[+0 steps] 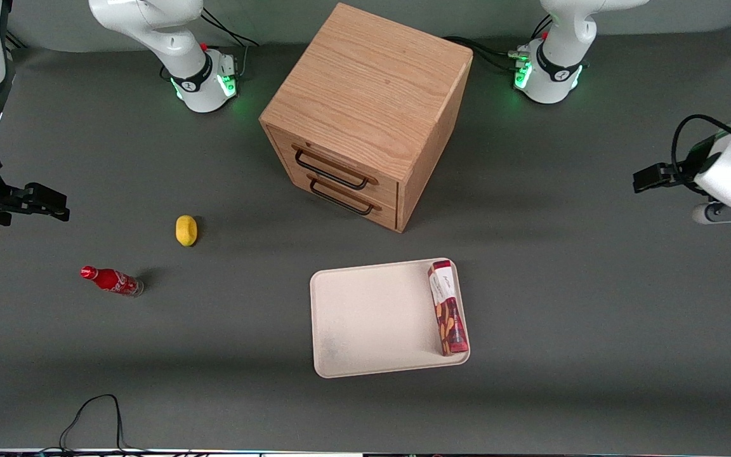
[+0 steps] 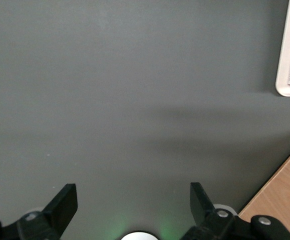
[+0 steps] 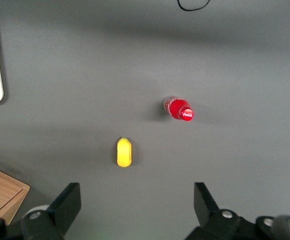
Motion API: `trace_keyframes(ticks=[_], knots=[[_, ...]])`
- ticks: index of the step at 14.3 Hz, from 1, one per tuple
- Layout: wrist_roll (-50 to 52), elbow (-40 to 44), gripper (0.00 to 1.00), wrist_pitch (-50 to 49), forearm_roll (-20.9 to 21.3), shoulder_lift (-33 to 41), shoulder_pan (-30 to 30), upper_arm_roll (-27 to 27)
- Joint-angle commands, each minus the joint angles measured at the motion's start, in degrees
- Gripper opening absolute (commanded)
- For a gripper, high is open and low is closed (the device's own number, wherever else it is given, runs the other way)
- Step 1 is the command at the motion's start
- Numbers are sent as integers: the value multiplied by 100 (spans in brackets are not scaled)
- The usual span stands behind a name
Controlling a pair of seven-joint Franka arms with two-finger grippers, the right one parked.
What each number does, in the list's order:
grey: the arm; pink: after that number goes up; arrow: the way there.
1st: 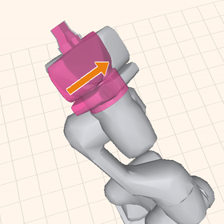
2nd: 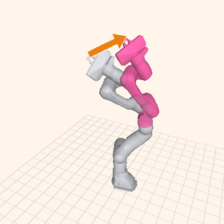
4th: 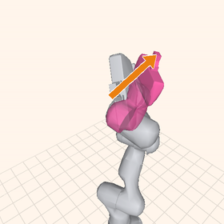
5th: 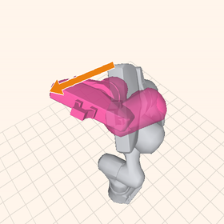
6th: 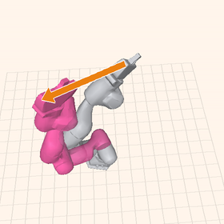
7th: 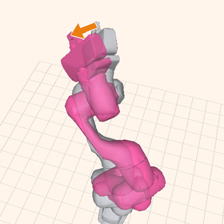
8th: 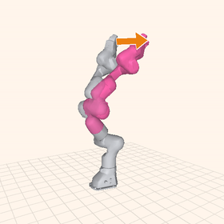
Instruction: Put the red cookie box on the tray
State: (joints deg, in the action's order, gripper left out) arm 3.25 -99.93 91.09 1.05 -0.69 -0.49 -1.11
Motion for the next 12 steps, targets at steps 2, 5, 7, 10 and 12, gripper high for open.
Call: trace_keyframes(ticks=[2,5,7,10,12], knots=[[-220,8,100,-170,149,201,-1085,-1216],[156,280,100,-495,291,201,-945,-1112],[220,404,100,-619,291,183,-263,-368],[228,431,100,-681,291,192,-30,-91],[229,431,100,-698,291,192,-82,-91]])
